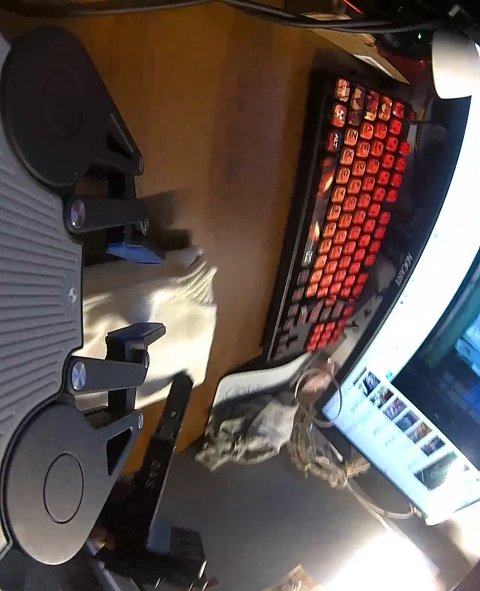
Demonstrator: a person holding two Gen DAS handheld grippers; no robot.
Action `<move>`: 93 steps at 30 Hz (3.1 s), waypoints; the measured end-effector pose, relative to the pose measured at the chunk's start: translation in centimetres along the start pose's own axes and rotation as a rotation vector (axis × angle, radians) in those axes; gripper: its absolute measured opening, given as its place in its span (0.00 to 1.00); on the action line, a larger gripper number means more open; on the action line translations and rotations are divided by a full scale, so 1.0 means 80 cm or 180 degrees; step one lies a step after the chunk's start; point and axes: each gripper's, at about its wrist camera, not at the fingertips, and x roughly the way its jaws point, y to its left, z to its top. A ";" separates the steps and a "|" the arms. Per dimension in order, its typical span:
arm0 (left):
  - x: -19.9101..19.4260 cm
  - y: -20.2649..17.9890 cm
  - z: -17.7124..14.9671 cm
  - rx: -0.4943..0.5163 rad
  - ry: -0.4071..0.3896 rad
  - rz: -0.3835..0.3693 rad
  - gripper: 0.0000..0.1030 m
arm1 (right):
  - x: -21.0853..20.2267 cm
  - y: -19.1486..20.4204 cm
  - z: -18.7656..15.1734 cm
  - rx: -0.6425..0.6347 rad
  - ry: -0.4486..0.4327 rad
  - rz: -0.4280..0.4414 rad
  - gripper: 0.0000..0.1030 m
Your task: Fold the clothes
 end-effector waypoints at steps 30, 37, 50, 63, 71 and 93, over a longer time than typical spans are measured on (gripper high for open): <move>-0.061 -0.013 -0.125 0.0002 0.0162 -0.0204 0.26 | -0.085 0.028 -0.107 0.0304 0.0152 0.0057 0.33; -0.077 -0.016 -0.153 0.0003 0.0165 -0.0271 0.26 | -0.112 0.028 -0.140 0.0488 0.0152 0.0171 0.34; -0.084 -0.010 -0.175 -0.0178 0.0282 -0.0405 0.31 | -0.133 0.008 -0.168 0.0843 0.0267 0.0429 0.51; -0.074 -0.023 -0.161 -0.0180 0.0160 -0.0306 0.26 | -0.118 0.029 -0.138 0.0282 0.0057 0.0139 0.31; -0.114 -0.087 -0.226 0.1395 -0.0478 0.0534 0.41 | -0.160 0.041 -0.189 -0.0281 -0.0301 -0.0136 0.34; -0.059 -0.121 -0.265 0.1798 -0.0814 0.1087 0.11 | -0.130 0.060 -0.224 -0.0923 -0.0854 -0.0619 0.09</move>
